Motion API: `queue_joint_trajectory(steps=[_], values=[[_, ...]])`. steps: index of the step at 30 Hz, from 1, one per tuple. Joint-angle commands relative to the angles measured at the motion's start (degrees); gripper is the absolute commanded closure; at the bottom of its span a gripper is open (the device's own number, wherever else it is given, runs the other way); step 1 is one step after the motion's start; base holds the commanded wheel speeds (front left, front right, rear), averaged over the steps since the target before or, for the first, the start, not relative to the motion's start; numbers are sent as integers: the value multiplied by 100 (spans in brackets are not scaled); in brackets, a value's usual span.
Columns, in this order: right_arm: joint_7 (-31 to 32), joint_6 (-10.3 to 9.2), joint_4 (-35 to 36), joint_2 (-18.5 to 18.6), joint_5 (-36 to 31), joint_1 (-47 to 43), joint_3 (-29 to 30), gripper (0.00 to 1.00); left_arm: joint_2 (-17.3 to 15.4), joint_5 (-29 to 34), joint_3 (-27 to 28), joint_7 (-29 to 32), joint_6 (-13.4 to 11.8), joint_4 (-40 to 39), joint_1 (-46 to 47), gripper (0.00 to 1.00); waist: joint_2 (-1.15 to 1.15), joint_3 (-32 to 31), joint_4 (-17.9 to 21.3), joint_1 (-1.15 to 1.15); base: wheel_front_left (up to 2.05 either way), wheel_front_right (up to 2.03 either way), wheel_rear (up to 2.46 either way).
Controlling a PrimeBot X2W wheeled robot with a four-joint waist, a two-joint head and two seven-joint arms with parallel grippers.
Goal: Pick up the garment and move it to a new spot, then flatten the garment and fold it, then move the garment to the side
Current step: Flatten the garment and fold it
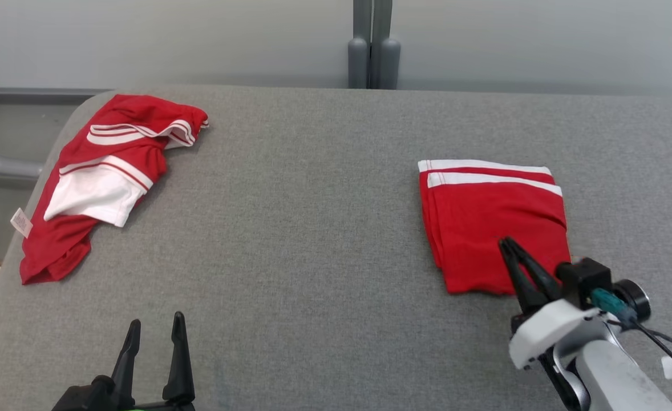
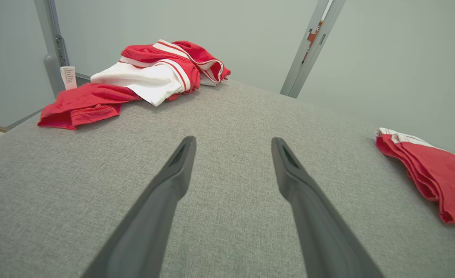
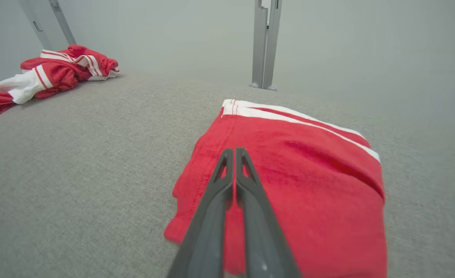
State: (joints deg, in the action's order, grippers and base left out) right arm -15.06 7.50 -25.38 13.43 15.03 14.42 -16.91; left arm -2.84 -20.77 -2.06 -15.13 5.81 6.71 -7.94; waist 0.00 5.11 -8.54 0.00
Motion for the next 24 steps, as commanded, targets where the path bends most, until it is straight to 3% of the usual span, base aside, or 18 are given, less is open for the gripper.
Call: queue_joint_trajectory(steps=[1, 11, 24], values=[[-16, -1, 188, 4, -136, -346, 168, 0, -13, 113, 59, -1, 25, -15, -104, 0, 0, -337, 177, 0, 0, 0, 0], [-16, -1, 1470, -174, -725, -1868, 1781, 0, -13, 533, 340, -1, 145, 207, -551, 0, 0, -793, 372, 0, 0, 0, 0], [-16, -2, 1828, -510, -794, -2445, 2314, 0, -117, 323, -201, -1, 167, 136, -529, 0, 0, -869, 402, 0, 0, 0, 0]])
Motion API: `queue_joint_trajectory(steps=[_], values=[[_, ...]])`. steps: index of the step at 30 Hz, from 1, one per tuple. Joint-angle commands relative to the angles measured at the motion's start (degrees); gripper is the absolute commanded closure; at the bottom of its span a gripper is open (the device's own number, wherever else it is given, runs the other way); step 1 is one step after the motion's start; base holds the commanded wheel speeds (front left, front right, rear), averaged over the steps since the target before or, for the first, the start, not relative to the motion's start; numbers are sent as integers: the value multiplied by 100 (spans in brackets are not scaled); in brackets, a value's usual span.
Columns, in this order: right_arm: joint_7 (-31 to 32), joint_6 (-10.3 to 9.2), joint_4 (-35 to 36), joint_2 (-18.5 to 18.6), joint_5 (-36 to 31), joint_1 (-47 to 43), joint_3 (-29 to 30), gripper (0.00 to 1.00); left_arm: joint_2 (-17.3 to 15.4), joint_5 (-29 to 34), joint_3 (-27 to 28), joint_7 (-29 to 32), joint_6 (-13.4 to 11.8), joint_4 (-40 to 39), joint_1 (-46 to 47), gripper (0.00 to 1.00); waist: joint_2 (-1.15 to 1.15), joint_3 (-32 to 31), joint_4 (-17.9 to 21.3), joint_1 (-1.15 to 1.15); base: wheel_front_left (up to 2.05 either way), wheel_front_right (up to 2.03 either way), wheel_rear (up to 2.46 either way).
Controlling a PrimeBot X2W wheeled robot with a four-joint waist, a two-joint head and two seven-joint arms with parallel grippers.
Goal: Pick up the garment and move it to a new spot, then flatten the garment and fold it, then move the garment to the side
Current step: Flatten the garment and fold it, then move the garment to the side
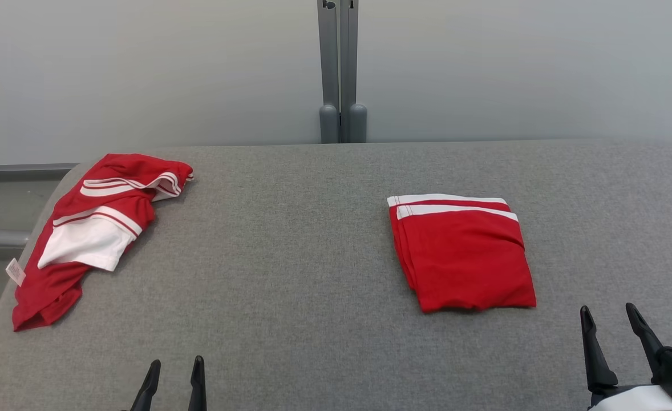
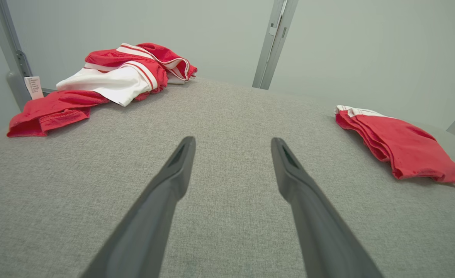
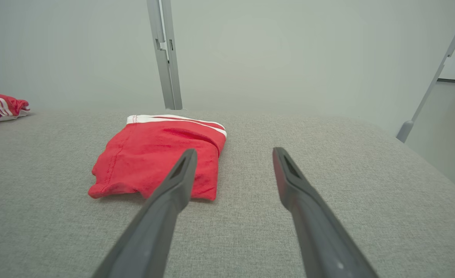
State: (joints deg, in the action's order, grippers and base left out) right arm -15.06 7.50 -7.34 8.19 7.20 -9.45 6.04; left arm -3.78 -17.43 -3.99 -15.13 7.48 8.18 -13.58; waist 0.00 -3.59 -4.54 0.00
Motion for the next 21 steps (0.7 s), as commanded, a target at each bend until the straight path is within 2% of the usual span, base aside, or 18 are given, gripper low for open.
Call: queue_joint_trajectory(steps=[1, 21], values=[[-16, -1, 21, 6, -10, -49, 25, 0, -29, -15, -13, -1, 0, -18, 42, 0, 0, 0, 5, 0, 0, 0, 0], [-16, -1, -78, -79, -39, 91, 43, 0, -124, -70, -62, -1, 1, -3, 125, 0, 0, 36, 10, 0, 0, 0, 0]])
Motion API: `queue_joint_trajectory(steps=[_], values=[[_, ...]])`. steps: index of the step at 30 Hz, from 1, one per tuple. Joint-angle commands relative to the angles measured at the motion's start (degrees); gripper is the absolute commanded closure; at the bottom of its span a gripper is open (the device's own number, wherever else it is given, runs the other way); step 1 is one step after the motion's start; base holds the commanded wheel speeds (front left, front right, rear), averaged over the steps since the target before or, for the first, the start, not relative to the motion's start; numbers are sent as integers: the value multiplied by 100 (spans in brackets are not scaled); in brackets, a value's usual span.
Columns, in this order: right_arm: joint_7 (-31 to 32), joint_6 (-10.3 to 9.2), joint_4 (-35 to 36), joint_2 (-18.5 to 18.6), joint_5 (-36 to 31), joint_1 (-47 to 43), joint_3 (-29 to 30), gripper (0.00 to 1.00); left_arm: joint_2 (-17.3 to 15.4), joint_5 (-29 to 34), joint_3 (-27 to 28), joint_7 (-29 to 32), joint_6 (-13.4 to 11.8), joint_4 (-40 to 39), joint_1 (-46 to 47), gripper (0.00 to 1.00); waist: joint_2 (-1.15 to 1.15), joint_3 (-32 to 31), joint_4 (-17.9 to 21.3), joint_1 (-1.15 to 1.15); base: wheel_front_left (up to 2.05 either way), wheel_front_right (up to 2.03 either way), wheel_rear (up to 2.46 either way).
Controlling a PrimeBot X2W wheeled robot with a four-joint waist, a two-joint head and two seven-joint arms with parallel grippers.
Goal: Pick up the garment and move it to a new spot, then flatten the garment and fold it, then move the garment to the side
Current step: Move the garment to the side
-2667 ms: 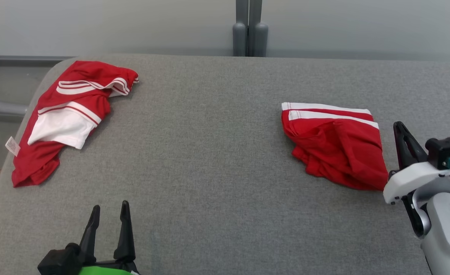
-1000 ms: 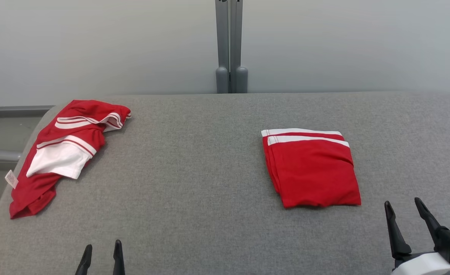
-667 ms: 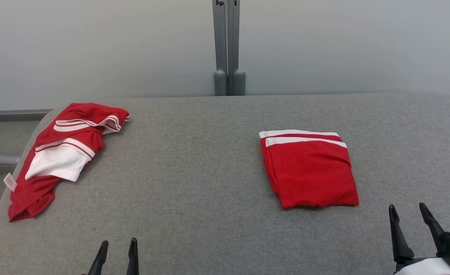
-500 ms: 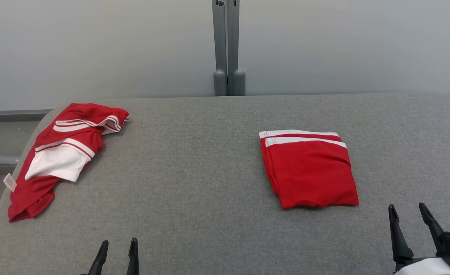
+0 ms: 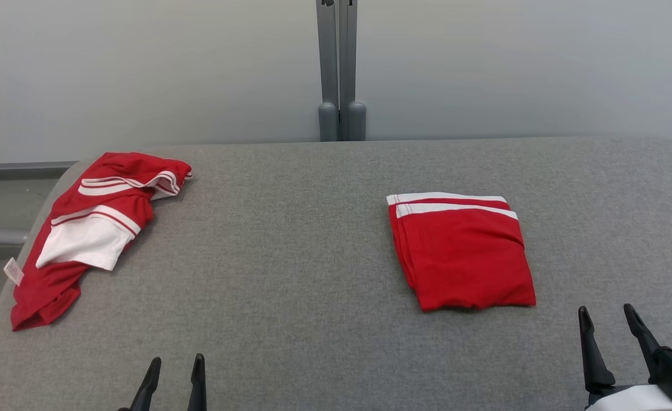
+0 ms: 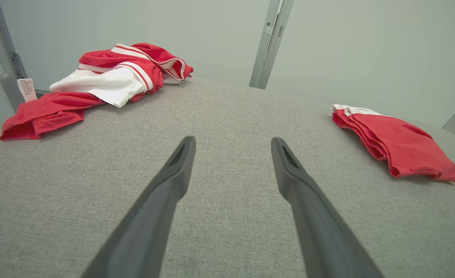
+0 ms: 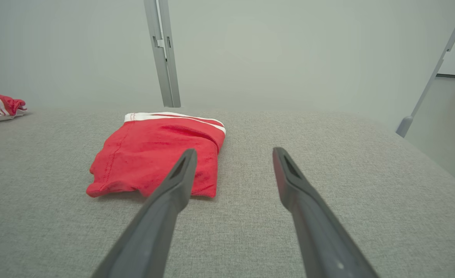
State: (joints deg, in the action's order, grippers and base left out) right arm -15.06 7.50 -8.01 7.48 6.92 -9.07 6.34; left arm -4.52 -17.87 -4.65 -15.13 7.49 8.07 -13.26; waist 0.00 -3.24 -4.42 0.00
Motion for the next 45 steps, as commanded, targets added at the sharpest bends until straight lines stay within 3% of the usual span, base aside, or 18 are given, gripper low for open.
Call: queue_joint_trajectory(steps=[1, 9, 14, 23, 30, 36, 37, 38, 45], values=[[-16, -1, -15, -16, -23, 60, 4, 0, -60, -30, 6, -1, 0, 6, 98, 0, 0, 3, -2, 0, 0, 0, 0], [-16, -1, -97, -66, 28, 161, 56, 0, -67, -23, 4, -1, 0, -12, 105, 0, 0, 0, -43, 0, 0, 0, 0], [25, -2, -752, -40, 349, 632, 201, 0, -42, -13, -115, -1, 0, -52, 182, 0, 0, 109, -193, 0, 0, 0, 0], [1792, 0, -2298, 129, 718, 2548, 341, 0, -44, -200, -450, -1, 0, 33, 594, 0, 0, 813, -682, 0, 0, 0, 0], [2446, 0, -3445, 126, 860, 3505, 582, 0, 11, -247, -634, -1, 0, 79, 842, 0, 0, 1169, -1018, 0, 0, 0, 0], [2814, 0, -4267, 29, 849, 4106, 847, 0, 20, -277, -631, 0, 1, 48, 958, 0, 0, 1407, -1006, 0, 0, 0, 0], [2851, 0, -4314, -18, 910, 4181, 821, 31, 9, -276, -607, -1, 1, 38, 982, 0, 0, 1450, -957, 0, 0, 0, 0], [2833, 1, -4342, -66, 995, 4270, 799, 100, -5, -272, -580, -1, 1, 23, 1001, 0, 0, 1495, -872, 0, 0, 0, 0], [2857, 0, -4250, -200, 1319, 4657, 210, 100, -108, -310, -266, -1, 1, -148, 874, 0, 0, 1833, 290, 0, 0, 0, 0]])
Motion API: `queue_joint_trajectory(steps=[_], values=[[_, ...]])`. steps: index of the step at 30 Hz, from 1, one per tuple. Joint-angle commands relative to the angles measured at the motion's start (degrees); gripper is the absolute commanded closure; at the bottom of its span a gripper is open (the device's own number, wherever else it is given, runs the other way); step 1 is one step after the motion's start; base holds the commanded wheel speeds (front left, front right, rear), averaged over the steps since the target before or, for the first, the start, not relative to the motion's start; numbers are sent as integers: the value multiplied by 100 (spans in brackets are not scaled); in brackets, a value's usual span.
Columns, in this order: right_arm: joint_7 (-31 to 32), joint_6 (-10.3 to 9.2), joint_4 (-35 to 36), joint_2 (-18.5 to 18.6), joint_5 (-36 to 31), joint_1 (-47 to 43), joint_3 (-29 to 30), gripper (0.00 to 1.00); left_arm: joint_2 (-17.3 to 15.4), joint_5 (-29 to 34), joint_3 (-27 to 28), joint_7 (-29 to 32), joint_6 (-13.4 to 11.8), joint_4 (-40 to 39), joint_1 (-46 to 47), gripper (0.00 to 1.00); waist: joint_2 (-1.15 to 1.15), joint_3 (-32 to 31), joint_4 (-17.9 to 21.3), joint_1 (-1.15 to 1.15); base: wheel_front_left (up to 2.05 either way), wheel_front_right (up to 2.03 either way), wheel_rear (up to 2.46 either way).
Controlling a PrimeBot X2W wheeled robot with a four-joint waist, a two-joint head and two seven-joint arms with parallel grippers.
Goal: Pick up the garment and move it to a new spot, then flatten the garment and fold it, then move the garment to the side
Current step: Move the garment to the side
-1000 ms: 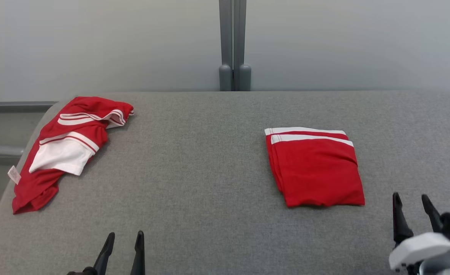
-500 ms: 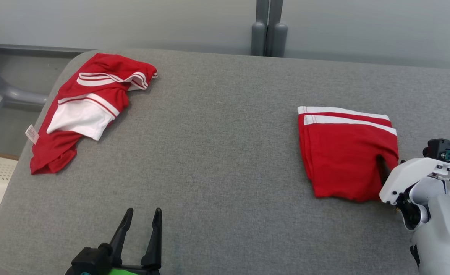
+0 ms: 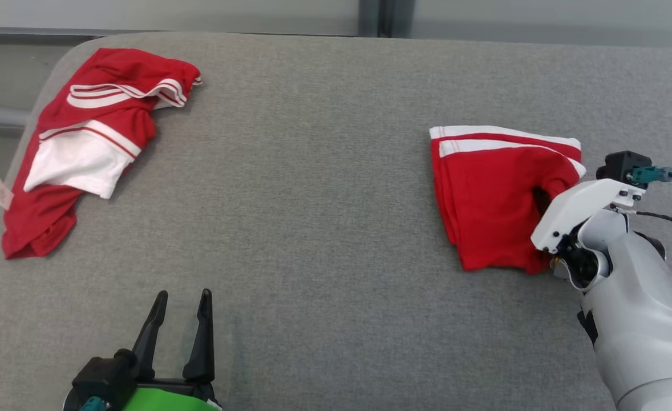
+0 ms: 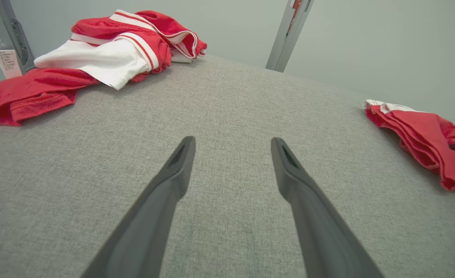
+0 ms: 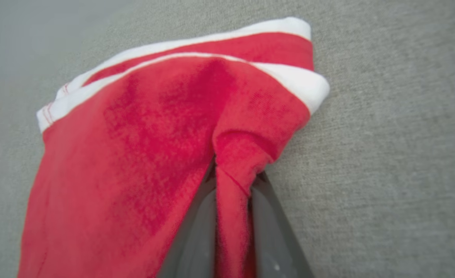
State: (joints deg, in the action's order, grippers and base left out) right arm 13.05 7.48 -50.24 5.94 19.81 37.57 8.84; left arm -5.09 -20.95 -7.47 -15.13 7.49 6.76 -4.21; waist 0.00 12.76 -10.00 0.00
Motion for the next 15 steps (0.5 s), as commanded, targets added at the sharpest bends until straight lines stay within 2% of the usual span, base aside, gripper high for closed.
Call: queue_joint_trajectory(steps=[1, 4, 7, 12, 15], values=[[52, 1, -5, 5, 54, 24, -113, 100, -78, 11, -13, -1, 1, -30, -38, 0, 0, 305, 1036, 0, 0, 0, 0], [84, -10, 28, 302, 130, 93, -176, 100, -173, 36, -134, -1, 1, -104, 92, 0, 0, 563, 1448, 0, 0, 0, 0], [151, -6, 59, 722, -3, 219, -194, 100, -300, 23, -354, -1, 1, -192, 325, 0, 0, 875, 1647, 0, 0, 0, 0], [327, 1, 97, 1552, -291, 611, 184, 100, -530, -41, -611, -1, 0, -322, 531, 0, 0, 1301, 1622, 0, 0, 0, 0], [392, 1, 144, 2074, -762, 866, 447, 100, -651, -85, -610, -1, 0, -366, 514, 0, 0, 1467, 1464, 0, 0, 0, 0]])
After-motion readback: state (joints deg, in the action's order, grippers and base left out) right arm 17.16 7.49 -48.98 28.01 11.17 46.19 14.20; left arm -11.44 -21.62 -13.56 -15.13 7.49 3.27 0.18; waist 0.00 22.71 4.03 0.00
